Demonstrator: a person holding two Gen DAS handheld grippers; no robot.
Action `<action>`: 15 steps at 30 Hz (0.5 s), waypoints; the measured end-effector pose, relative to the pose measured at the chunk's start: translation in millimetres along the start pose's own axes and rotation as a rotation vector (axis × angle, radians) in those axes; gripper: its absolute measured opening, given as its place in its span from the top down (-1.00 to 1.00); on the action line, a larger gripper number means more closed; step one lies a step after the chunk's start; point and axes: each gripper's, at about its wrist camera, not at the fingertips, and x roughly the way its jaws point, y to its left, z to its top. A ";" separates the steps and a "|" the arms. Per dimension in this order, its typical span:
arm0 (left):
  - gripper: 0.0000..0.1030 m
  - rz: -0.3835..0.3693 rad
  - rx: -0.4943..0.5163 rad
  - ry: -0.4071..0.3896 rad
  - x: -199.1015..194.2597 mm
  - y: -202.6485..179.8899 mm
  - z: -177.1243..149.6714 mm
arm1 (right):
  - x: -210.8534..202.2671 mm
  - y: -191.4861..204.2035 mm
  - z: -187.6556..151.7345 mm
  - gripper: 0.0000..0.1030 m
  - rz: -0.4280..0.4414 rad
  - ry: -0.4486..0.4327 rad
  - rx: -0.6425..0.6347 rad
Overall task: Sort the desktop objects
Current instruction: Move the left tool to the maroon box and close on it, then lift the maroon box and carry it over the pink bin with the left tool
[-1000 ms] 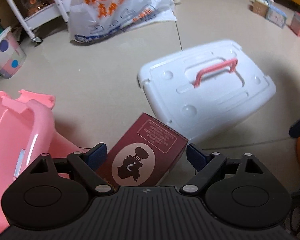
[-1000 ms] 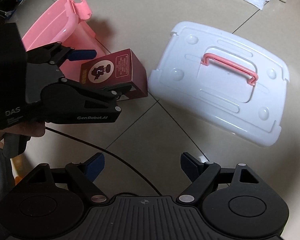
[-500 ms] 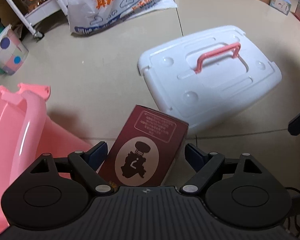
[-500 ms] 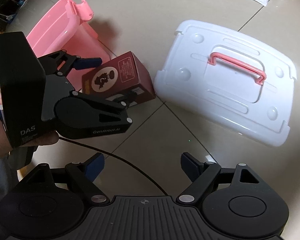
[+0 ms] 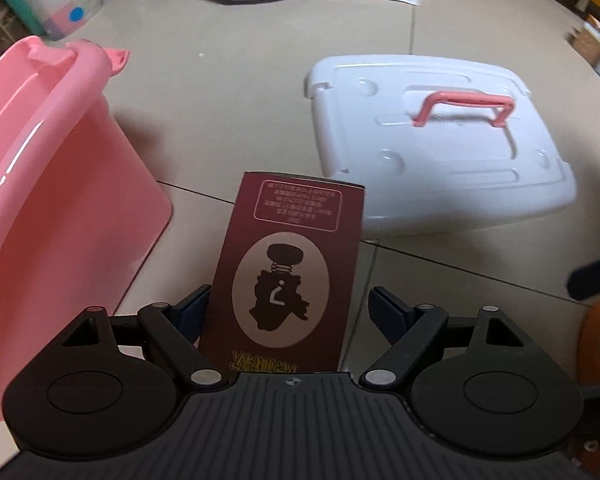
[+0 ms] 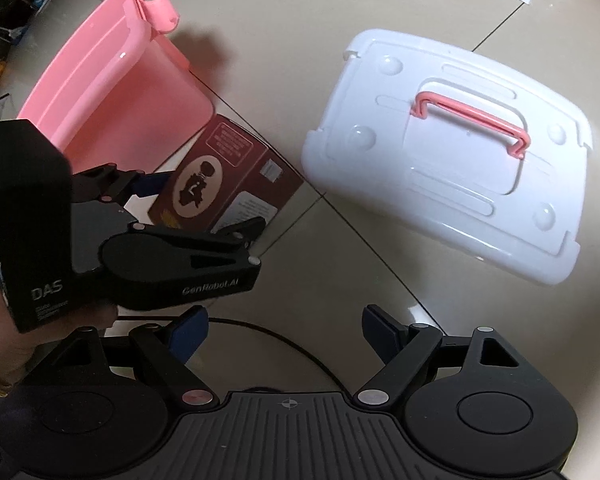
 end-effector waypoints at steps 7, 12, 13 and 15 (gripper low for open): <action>-0.33 -0.015 -0.042 -0.017 -1.5 5.9 -0.8 | 7.7 -1.7 -1.3 -0.59 -0.020 0.020 0.008; -0.26 -0.011 -0.076 -0.038 -9.5 3.7 -13.9 | 13.2 1.2 -3.3 -0.60 -0.029 0.034 -0.001; -0.26 -0.004 -0.074 -0.040 -10.8 2.5 -17.1 | 14.2 1.8 -4.1 -0.61 -0.030 0.039 -0.007; -0.25 0.000 -0.087 -0.042 -15.4 1.4 -25.3 | 17.4 2.4 -6.2 -0.61 -0.034 0.053 -0.021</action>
